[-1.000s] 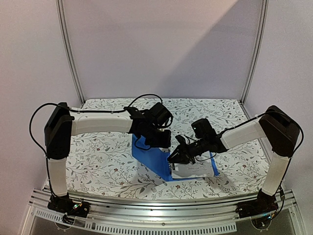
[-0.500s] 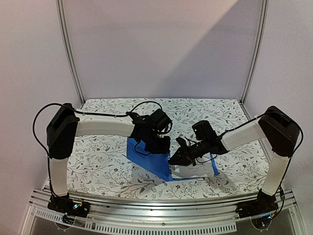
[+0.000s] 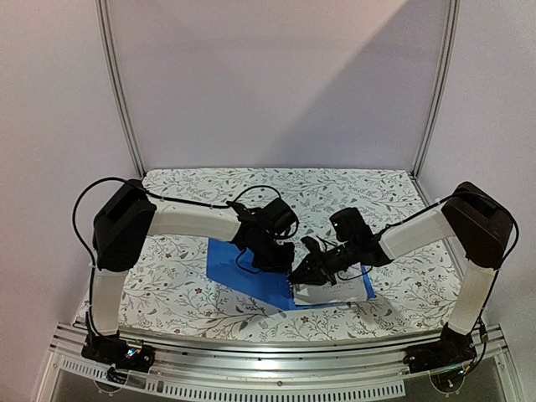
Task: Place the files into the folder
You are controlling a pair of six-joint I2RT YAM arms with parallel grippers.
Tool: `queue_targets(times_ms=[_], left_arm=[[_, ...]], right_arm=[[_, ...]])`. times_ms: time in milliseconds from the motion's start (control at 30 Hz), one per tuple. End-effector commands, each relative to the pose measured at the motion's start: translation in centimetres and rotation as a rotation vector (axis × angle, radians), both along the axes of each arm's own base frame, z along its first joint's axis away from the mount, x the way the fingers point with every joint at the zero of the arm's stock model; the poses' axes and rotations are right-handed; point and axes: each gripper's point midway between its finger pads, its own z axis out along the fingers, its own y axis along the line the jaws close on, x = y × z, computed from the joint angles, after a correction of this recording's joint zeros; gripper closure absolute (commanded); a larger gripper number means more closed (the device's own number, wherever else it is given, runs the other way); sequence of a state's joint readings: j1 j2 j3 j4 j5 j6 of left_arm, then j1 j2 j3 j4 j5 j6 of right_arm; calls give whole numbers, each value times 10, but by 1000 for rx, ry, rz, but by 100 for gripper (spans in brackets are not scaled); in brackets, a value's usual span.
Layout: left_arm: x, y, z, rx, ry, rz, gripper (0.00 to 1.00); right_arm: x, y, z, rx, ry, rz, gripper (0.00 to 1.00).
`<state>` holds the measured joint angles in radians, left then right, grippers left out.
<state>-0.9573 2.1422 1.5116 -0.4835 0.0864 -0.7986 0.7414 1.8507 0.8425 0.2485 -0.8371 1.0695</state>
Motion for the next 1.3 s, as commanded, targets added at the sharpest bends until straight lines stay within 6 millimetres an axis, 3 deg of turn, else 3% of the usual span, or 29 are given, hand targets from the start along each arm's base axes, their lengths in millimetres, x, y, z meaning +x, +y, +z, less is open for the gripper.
queue_targets(times_ms=[0, 367, 633, 1267], left_arm=[[3, -6, -7, -14, 7, 17, 78], [3, -5, -27, 37, 24, 42, 86], [-11, -6, -39, 23, 63, 55, 99], [-12, 8, -19, 12, 37, 143, 100]], right_arm=[[-9, -3, -13, -20, 26, 16, 92], [-9, -3, -16, -29, 27, 24, 92], [-10, -2, -18, -30, 33, 25, 92], [-15, -14, -39, -111, 55, 6, 93]])
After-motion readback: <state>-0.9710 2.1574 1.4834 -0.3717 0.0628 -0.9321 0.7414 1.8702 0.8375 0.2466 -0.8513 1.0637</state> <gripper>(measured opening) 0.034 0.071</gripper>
